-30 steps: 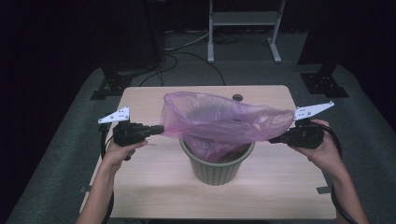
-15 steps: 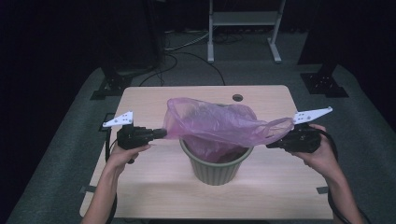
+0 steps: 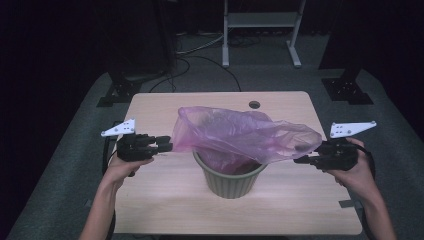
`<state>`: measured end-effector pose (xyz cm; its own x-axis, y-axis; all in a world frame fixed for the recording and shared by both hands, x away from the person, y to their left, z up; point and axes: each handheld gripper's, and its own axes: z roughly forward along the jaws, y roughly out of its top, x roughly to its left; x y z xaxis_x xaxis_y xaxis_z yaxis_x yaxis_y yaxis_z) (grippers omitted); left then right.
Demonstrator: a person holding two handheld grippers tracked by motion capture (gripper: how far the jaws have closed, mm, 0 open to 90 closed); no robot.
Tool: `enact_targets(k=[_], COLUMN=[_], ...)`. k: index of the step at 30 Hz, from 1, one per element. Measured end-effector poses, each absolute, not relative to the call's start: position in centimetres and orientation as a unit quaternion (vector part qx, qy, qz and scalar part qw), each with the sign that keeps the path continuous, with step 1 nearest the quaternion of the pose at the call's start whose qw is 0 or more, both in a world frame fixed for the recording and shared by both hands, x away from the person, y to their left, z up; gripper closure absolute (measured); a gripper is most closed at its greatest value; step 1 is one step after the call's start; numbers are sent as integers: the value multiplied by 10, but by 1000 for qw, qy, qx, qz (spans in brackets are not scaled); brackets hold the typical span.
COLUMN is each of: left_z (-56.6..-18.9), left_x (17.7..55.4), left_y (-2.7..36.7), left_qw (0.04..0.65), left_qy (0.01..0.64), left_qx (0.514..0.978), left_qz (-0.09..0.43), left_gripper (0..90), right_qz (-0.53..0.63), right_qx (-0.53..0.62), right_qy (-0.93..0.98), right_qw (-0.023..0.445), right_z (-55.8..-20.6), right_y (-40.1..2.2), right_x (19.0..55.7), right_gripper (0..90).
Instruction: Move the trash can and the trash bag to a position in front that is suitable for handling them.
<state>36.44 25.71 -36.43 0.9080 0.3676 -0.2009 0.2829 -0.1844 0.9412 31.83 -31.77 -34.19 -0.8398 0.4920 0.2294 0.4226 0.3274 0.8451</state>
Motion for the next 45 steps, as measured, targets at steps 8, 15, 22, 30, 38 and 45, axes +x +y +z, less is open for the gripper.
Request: enact_targets(k=[8, 15, 22, 30, 38, 45], left_z=[-354, -335, -313, -290, -270, -261], left_x=[354, 341, 330, 321, 313, 318], left_y=[268, 269, 261, 246, 231, 213], left_qw=[599, 601, 602, 602, 603, 597], left_qy=[208, 189, 162, 133, 100, 81], left_qx=[771, 775, 779, 785, 789, 796], left_qz=[48, 55, 58, 55, 54, 52], left_gripper=[560, 552, 547, 535, 519, 462], right_qz=[516, 517, 529, 542, 545, 522], right_qx=[283, 286, 273, 228, 185, 162], right_qy=[807, 805, 800, 806, 815, 836], right_qw=[43, 58, 69, 65, 62, 53], right_z=[-340, -331, -316, -287, -267, -266], right_y=[-329, -341, -350, -340, -317, -288], right_x=[307, 289, 265, 245, 239, 253], right_gripper=[517, 503, 503, 503, 494, 475])
